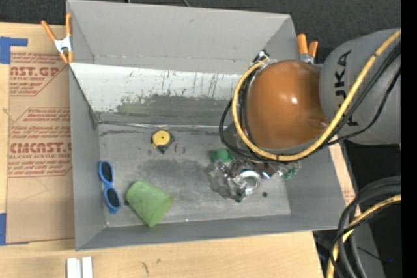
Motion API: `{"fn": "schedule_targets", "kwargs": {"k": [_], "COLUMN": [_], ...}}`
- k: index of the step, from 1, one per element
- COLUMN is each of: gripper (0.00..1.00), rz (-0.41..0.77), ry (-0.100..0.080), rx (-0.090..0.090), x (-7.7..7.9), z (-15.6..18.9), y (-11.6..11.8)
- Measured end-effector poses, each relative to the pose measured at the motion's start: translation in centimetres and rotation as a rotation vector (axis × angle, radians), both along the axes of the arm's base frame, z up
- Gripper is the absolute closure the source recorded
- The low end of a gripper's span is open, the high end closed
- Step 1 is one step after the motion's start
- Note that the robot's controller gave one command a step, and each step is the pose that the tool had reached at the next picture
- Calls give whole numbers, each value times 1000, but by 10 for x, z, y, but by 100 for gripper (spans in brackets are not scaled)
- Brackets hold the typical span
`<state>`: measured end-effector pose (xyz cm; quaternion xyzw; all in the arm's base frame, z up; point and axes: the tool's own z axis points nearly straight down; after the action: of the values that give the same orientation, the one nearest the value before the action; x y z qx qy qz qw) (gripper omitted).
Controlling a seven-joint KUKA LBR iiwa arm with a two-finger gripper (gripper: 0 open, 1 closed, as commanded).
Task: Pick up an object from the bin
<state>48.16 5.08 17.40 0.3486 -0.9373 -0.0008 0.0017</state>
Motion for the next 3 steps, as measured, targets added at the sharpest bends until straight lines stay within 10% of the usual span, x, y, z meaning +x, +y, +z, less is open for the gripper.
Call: {"fn": "schedule_targets", "kwargs": {"k": [1, 2, 3], "gripper": [0, 0, 0], "rz": [-1, 60, -207], "ry": [-3, 1, -6], "rx": [1, 4, 3], "x": [1, 22, 7], "z": [1, -84, -104], "y": [0, 74, 159]}}
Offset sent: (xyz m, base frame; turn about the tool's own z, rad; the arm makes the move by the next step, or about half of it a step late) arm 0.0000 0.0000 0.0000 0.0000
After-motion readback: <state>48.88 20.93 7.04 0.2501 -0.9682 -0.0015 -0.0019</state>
